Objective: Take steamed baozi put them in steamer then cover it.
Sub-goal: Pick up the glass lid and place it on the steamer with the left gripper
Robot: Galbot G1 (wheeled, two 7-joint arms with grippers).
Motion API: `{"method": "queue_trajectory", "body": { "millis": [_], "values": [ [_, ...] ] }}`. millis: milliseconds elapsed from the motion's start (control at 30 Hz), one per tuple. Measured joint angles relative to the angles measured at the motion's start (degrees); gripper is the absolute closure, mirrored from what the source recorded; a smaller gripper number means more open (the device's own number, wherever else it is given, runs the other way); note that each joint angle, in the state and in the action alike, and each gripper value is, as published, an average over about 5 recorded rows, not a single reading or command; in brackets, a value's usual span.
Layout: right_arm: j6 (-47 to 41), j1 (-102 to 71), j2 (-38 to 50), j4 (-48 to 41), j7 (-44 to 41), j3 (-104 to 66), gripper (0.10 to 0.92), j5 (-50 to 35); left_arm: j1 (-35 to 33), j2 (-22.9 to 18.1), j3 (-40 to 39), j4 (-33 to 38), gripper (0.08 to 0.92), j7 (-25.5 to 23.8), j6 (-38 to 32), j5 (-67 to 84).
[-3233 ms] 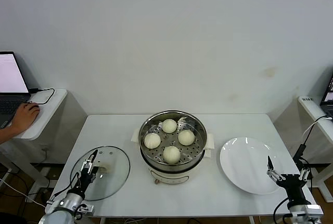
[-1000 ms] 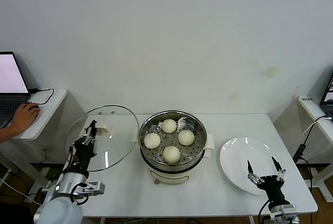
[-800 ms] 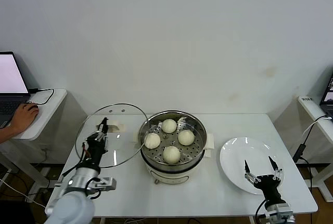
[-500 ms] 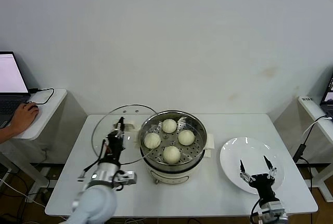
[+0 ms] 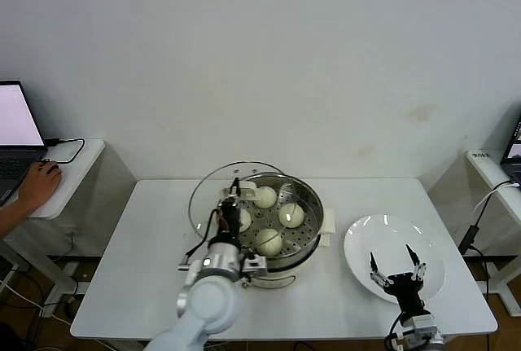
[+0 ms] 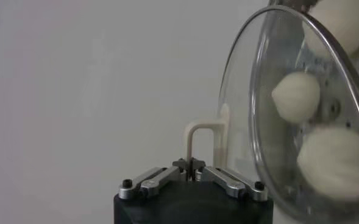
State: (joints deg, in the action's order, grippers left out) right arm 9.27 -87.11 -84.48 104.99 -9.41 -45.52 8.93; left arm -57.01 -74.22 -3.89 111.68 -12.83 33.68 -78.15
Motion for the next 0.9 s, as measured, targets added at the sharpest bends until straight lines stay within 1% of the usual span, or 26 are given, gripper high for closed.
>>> {"method": "queue_trajectory", "body": {
  "millis": [267,433,633,900],
  "values": [
    [0.2,-0.2,-0.1,-0.2,-0.1,0.5,0.203,0.7,0.7,-4.8,-2.6,-2.7,0.883,-1.9,0.4,-4.9],
    [0.3,-0.2,-0.2,-0.3,-0.1,0.8,0.202,1.0,0.8,-6.9,-3.8,-3.9,0.883,-2.6,0.3,-7.4],
    [0.4,-0.3,-0.1,-0.5,-0.1,0.7,0.203,1.0,0.6,-8.7,-4.2,-5.2,0.883,-2.9,0.1,-9.7],
    [0.5,-0.3,0.0,-0.9,-0.2,0.8,0.203,1.1,0.2,-9.8,-4.0,-6.7,0.883,-3.0,-0.5,-11.8]
  ]
}}
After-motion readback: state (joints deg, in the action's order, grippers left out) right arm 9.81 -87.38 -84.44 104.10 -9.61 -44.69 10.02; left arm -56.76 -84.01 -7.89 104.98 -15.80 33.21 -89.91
